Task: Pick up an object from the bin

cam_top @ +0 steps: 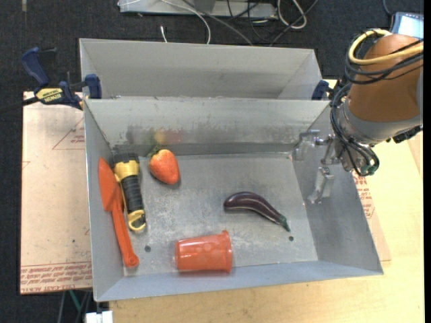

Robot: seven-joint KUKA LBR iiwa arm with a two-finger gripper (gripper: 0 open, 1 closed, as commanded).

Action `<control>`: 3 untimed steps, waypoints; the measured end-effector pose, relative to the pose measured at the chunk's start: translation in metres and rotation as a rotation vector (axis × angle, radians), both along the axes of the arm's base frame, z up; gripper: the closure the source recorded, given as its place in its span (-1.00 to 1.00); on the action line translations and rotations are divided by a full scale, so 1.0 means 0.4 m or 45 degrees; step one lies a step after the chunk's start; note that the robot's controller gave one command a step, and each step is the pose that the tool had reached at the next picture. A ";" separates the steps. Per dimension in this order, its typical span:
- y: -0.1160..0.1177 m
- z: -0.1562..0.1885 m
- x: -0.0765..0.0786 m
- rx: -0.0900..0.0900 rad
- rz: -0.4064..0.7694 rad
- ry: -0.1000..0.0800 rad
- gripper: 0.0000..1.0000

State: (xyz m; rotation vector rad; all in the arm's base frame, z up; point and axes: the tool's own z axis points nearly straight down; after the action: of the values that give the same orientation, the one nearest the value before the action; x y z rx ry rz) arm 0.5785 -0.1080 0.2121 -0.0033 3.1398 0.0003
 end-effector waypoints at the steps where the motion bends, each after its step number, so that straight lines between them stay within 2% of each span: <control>1: 0.000 0.000 0.000 0.000 0.000 0.000 -1.00; 2: 0.118 -0.194 -0.189 0.001 0.158 -0.001 -1.00; 3: 0.094 -0.069 -0.005 -0.003 -0.013 -0.025 -1.00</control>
Offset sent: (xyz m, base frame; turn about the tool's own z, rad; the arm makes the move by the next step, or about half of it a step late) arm -0.0789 0.0489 -0.0807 -0.1330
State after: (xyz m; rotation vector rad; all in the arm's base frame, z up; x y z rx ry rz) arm 0.5765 -0.0702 0.1845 0.0127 3.1200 -0.0032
